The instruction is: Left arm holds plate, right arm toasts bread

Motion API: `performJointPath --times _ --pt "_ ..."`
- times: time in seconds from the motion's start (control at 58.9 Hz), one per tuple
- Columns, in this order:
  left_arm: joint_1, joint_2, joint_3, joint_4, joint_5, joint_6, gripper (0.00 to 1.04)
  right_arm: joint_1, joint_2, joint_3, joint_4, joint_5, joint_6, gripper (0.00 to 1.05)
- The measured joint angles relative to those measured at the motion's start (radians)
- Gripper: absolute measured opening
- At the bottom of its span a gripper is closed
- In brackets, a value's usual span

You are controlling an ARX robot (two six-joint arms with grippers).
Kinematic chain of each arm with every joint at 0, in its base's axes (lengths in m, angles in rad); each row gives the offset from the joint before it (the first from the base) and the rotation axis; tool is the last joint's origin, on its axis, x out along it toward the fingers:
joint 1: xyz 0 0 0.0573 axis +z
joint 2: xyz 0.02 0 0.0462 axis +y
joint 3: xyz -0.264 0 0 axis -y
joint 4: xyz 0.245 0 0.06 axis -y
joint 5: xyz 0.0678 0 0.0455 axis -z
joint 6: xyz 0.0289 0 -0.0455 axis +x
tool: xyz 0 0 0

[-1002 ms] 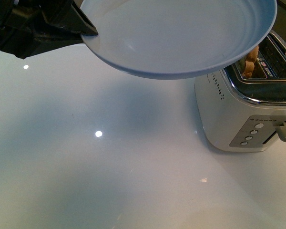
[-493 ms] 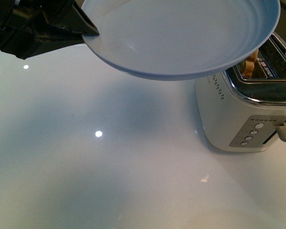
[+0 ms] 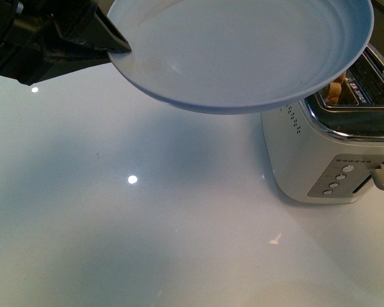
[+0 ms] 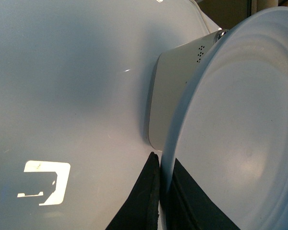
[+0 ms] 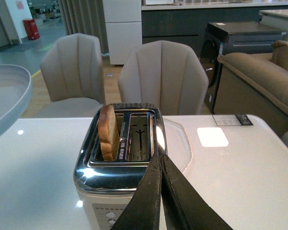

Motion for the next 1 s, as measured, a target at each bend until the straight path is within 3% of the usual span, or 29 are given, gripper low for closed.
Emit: performJointPath --times 0.17,0.51,1.002 --pt "-0.001 -0.002 0.0 0.0 0.0 0.0 0.03 0.0 -0.15 0.0 -0.172 0.0 0.0 0.02" --pt "-0.003 -0.007 0.0 0.0 0.0 0.0 0.03 0.0 -0.177 0.0 -0.183 0.0 -0.001 0.03" --pt "-0.003 -0.008 0.0 0.0 0.0 0.002 0.03 0.0 -0.177 0.0 -0.183 0.0 -0.001 0.83"
